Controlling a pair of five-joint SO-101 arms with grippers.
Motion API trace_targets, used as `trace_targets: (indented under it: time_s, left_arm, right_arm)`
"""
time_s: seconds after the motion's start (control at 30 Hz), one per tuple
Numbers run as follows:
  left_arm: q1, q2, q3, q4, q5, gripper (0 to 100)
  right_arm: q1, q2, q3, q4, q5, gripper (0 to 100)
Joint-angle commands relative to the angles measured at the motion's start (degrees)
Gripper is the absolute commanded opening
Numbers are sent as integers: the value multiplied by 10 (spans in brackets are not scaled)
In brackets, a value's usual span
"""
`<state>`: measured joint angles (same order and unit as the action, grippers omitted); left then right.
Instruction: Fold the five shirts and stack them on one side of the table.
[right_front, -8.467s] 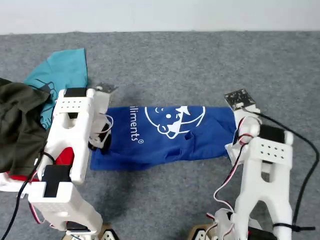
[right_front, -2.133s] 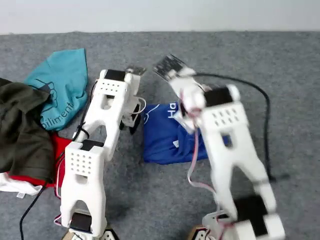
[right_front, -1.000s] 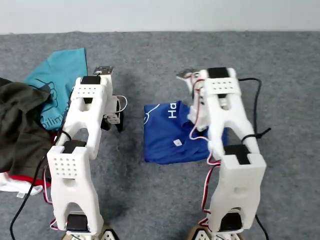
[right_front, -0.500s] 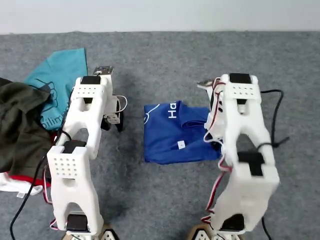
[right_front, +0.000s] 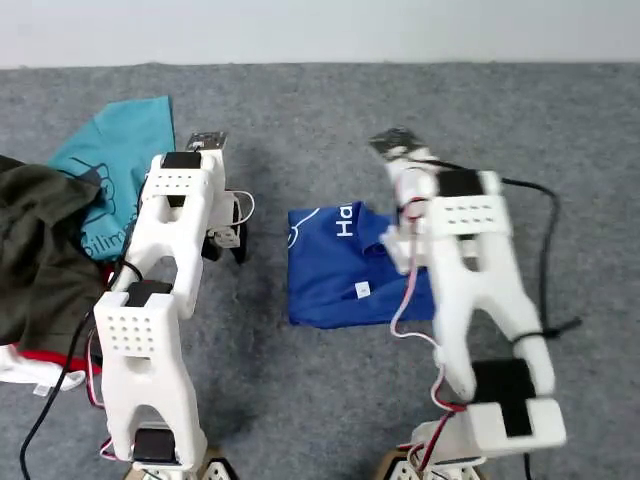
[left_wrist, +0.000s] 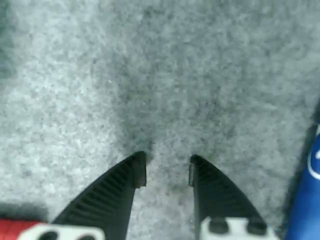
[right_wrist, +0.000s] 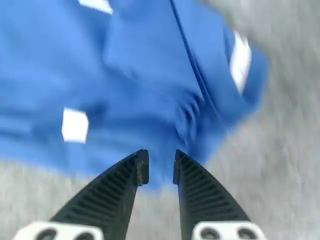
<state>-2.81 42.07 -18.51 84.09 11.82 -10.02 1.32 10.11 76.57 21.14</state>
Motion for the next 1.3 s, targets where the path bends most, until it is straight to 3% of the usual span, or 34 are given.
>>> trace_targets:
  time_s: [0.0, 0.27, 0.67, 1.03, 1.13, 1.27]
  left_arm:
    - [-23, -2, 0, -24, 9, 133]
    - [-23, -2, 0, -24, 9, 133]
    - [-23, -2, 0, -24, 9, 133]
    - [-23, -2, 0, -25, 9, 133]
    - [-23, -2, 0, -25, 9, 133]
    - [-23, -2, 0, -25, 9, 133]
  right_arm:
    - [-58, 33, -15, -74, -12, 90]
    - [-85, 168, -112, -102, -10, 90]
    - [26, 311, -308, -97, -9, 90]
    - [83, 387, -402, -124, -8, 90]
    - [104, 398, -450, -86, -8, 91]
    - [131, 398, -568, 41, -8, 91]
